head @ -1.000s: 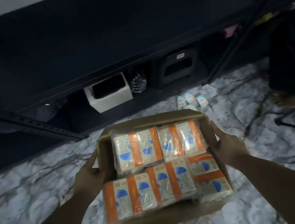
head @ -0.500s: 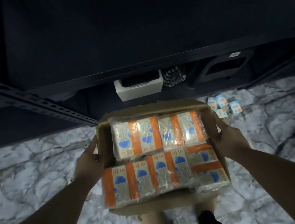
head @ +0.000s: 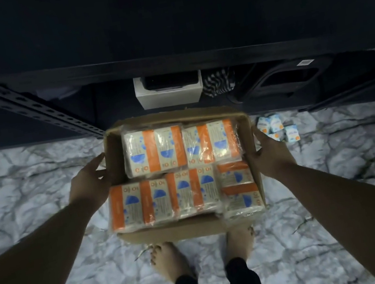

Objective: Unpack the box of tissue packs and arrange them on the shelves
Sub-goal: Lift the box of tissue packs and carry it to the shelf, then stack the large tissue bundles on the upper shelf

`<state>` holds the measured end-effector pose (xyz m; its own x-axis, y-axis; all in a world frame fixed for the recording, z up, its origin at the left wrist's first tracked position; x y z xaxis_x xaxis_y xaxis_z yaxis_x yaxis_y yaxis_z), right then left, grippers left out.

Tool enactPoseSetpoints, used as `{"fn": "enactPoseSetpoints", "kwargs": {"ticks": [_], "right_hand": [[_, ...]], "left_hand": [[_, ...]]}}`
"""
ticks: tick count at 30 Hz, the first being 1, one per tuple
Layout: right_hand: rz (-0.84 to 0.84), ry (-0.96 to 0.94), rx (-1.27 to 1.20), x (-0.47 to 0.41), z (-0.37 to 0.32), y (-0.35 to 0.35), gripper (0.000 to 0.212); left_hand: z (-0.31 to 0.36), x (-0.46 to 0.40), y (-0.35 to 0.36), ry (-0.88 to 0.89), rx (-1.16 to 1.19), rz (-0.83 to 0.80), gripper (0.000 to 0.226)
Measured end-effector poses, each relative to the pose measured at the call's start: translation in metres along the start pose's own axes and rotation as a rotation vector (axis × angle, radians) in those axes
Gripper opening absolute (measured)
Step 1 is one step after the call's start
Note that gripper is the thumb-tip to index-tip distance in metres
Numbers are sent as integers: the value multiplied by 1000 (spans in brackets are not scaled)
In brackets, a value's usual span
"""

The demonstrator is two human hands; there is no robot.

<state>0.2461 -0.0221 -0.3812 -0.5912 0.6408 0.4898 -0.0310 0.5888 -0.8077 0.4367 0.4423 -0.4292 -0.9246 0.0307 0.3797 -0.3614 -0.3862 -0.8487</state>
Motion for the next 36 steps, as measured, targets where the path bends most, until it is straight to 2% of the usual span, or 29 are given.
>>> {"fn": "enactPoseSetpoints", "kwargs": {"ticks": [3, 5, 8, 10, 12, 14, 17, 20, 24, 26, 27, 29, 31, 34, 36], "right_hand": [[27, 38, -19, 5, -10, -12, 69], [68, 35, -6, 6, -18, -19, 70], [196, -164, 61, 7, -42, -21, 48], [238, -304, 47, 15, -65, -17, 45], [243, -407, 94, 25, -86, -7, 45], [261, -508, 199, 35, -111, 3, 54], [100, -604, 156, 45, -144, 27, 77], [-15, -644, 150, 48, -166, 47, 113], [-105, -671, 309, 45, -178, 65, 143], [-83, -678, 358, 43, -181, 67, 140], [-56, -684, 359, 42, -182, 65, 135], [-19, -700, 355, 44, -184, 61, 127], [23, -694, 348, 47, -183, 53, 121], [104, -626, 309, 51, -178, 33, 119], [161, -544, 262, 54, -172, 13, 123]], "left_hand": [[52, 22, -44, -48, 95, 55, 34], [77, 30, -63, -47, 191, 100, 28], [98, 35, -57, -125, 415, -6, 44], [99, 30, -42, -190, 522, -131, 63], [106, 32, -30, -177, 516, -233, 65], [111, 34, -23, -132, 511, -269, 56], [112, 38, -20, -141, 478, -241, 68], [109, 43, -21, -183, 476, -244, 46], [102, 45, -26, -199, 532, -200, 38], [97, 45, -27, -178, 565, -174, 36], [97, 45, -28, -166, 568, -170, 41], [91, 47, -29, -154, 546, -172, 68], [84, 51, -32, -131, 483, -157, 83], [83, 71, -45, -53, 383, -107, 77], [88, 88, -50, 74, 251, -129, 67]]}}
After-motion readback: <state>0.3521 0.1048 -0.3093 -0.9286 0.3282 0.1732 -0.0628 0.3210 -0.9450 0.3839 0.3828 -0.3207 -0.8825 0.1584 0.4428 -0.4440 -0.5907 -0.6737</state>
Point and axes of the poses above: each hand's wrist, its own x-axis away from the middle knuckle, its own y-axis out of the palm, z = x × y, the point moved 7 cm from there along -x, towards the middle knuckle, and after that the axes turned 10 degrees about z, right-handed, at the moved point
